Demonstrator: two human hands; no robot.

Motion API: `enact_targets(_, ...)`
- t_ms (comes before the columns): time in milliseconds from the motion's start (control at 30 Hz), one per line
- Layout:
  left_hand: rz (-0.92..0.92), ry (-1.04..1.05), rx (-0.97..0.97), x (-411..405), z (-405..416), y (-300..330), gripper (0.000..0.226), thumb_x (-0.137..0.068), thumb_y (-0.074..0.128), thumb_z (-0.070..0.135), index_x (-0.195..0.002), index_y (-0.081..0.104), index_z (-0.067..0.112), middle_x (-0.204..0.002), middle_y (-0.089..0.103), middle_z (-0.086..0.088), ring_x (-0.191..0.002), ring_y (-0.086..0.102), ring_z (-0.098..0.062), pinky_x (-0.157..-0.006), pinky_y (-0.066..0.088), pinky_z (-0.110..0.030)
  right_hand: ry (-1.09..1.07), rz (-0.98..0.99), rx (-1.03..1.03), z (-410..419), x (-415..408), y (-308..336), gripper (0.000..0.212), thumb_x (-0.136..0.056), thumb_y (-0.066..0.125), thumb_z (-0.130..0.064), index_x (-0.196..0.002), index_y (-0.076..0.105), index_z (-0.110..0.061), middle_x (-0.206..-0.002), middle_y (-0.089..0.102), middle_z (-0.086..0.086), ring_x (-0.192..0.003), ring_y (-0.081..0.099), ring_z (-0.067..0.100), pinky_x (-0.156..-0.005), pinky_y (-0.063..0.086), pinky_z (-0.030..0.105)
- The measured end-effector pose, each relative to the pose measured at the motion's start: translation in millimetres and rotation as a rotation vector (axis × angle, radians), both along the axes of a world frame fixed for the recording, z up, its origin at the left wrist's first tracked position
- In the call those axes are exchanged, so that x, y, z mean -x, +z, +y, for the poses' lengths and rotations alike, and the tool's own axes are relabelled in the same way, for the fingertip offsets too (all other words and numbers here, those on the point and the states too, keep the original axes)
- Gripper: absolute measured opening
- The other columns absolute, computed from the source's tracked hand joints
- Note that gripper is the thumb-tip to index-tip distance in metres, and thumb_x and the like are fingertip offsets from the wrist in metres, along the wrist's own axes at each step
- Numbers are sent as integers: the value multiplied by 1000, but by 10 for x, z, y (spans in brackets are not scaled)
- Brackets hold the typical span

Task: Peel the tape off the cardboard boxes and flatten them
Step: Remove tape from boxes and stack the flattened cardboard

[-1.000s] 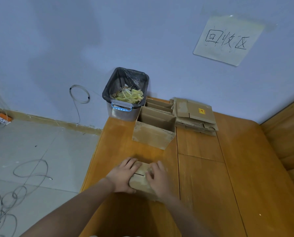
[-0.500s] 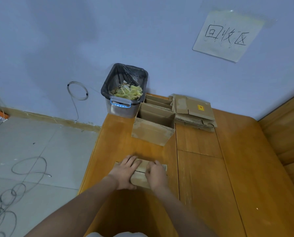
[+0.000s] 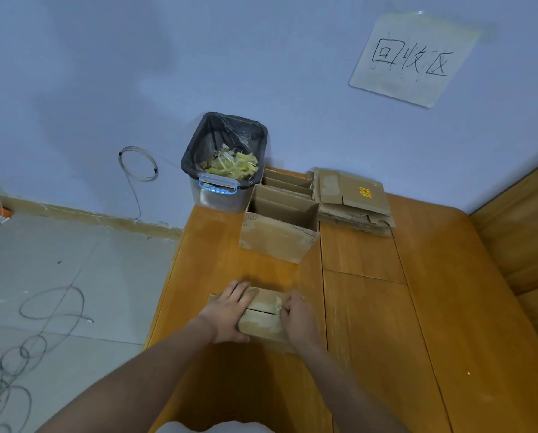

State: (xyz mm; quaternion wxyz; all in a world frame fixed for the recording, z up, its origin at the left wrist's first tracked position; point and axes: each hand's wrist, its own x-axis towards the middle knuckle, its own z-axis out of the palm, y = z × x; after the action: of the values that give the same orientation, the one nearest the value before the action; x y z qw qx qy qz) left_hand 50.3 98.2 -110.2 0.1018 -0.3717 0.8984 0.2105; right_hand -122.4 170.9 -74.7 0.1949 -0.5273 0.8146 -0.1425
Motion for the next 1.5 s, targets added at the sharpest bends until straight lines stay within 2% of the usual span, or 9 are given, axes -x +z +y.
enact_targets(133, -15, -1, 2, 14, -2, -6, 108, -75, 68, 60, -153, 2, 24, -159, 2, 0, -147, -5, -23, -113, 28, -54, -62, -58, -51, -88, -5, -7, 12, -96, 53, -14, -104, 62, -15, -97, 62, -3, -86, 57, 11, -73, 45, 20)
enact_targets(400, 0, 3, 2, -10, 2, -5, 108, -74, 68, 61, -153, 3, 24, -159, 3, 0, -147, -5, -23, -113, 29, -52, -377, -581, -74, -166, 114, 1, 20, -83, 65, 2, -86, 65, -18, -102, 66, 5, -100, 62, 23, -93, 52, 40)
enact_targets(633, -6, -2, -21, -20, 14, 4, 107, -78, 64, 62, -154, 0, 24, -161, -3, 1, -148, -10, -23, -115, 24, -53, 94, -77, -18, 14, 231, -32, 14, -95, 54, -15, -93, 66, -23, -92, 61, -8, -85, 56, 8, -67, 40, 18)
enact_targets(767, -18, -8, -28, -20, 18, 10, 107, -78, 64, 62, -154, -1, 24, -160, -4, 2, -147, -10, -23, -115, 25, -54, 331, 88, 66, 109, 369, -74, 26, -100, 44, -18, -113, 66, -14, -111, 58, -1, -102, 51, 14, -86, 39, 22)
enact_targets(1000, -41, -10, -39, -1, -3, 41, 108, -78, 64, 62, -154, -3, 23, -161, -6, 0, -147, -11, -25, -116, 23, -54, 419, 225, 159, 225, 543, -17, 38, -99, 46, -18, -135, 52, -7, -130, 57, 10, -110, 59, 22, -90, 46, 25)
enact_targets(1100, -70, -24, -10, 27, 12, 48, 108, -79, 64, 60, -154, -3, 20, -161, -6, -4, -147, -11, -29, -118, 16, -54, 683, 236, 176, 188, 551, 25, 50, -99, 39, -30, -147, 36, -17, -154, 33, 0, -144, 25, 21, -114, 23, 35)
enact_targets(1200, -108, -53, 49, 36, 23, 62, 107, -82, 61, 61, -154, -5, 17, -161, -10, -9, -147, -14, -32, -119, -3, -47, 877, 286, 20, 132, 514, -70, 58, -101, 24, -44, -154, 13, -23, -159, 1, -9, -147, -11, 13, -118, -7, 34)
enact_targets(1333, -173, -106, 114, 12, 44, 67, 107, -87, 50, 66, -152, -18, 14, -157, -27, -14, -143, -29, -31, -110, -24, -41, 918, 363, -102, 192, 626, -241, 66, -97, 9, -57, -152, -6, -24, -158, -13, -8, -144, -22, 11, -118, -15, 37)
enact_targets(1500, -180, -107, 94, 16, 58, 82, 106, -89, 46, 66, -149, -23, 15, -155, -32, -13, -142, -31, -30, -112, -23, -39, 827, 340, -72, 342, 767, -338, 68, -96, 5, -62, -151, -8, -23, -159, -11, -7, -146, -14, 16, -114, -17, 44)
